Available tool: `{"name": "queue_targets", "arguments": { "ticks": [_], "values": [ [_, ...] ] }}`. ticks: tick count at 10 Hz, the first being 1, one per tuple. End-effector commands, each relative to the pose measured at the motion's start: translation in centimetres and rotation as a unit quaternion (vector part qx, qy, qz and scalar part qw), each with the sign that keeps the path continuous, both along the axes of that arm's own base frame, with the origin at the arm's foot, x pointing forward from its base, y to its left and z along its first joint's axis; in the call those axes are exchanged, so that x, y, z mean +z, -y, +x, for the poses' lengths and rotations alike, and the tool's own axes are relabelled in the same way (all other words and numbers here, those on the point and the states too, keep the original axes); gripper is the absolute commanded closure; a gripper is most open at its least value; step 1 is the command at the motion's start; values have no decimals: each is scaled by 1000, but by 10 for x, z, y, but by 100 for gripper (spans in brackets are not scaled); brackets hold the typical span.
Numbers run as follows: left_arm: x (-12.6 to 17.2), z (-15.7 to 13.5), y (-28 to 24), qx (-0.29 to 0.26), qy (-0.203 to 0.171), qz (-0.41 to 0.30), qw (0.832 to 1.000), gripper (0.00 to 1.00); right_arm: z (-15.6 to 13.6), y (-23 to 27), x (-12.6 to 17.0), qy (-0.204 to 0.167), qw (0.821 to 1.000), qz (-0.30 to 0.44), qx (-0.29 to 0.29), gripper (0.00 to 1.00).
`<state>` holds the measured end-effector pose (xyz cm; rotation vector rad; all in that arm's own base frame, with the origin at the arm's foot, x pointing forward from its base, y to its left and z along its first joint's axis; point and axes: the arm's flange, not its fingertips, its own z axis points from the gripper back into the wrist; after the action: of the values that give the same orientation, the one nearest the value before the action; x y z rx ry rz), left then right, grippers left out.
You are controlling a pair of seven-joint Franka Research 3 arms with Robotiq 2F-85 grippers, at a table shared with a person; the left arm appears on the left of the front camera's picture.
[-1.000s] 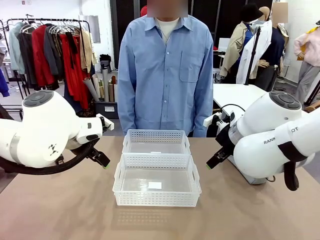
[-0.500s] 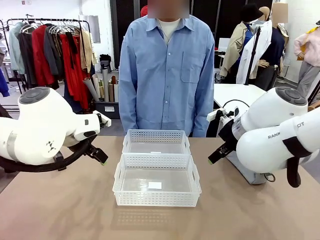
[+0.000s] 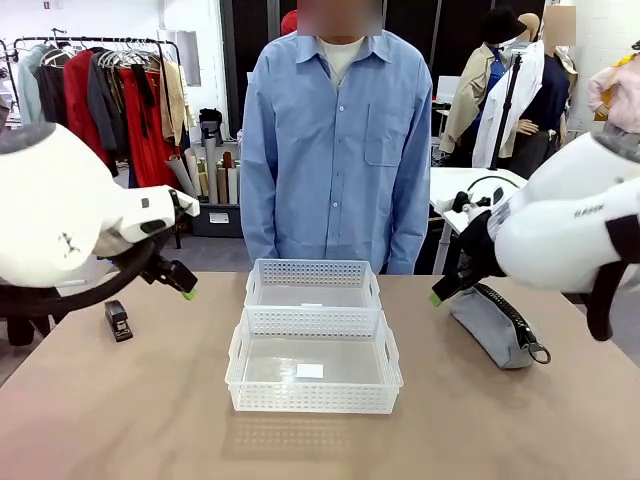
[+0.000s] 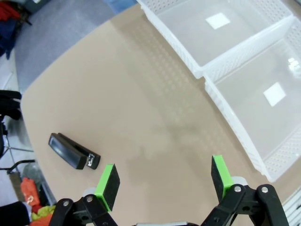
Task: Distribute items into two baskets.
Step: Pick up the Pencil pouch that the person points to.
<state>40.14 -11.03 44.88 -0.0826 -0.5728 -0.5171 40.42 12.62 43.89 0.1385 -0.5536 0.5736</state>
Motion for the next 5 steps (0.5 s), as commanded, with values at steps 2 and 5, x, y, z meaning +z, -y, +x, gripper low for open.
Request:
{"name": "queue_targets", "arguments": {
  "ticks": [2,5],
  "values": [
    [36,1,-40,-50,-37,-49,997,0,13,37,27,-39,998,40,17,0],
    [64,-8,-86,-84,-53,-113,989,0,11,83,43,-49,992,115,16,0]
  ]
}}
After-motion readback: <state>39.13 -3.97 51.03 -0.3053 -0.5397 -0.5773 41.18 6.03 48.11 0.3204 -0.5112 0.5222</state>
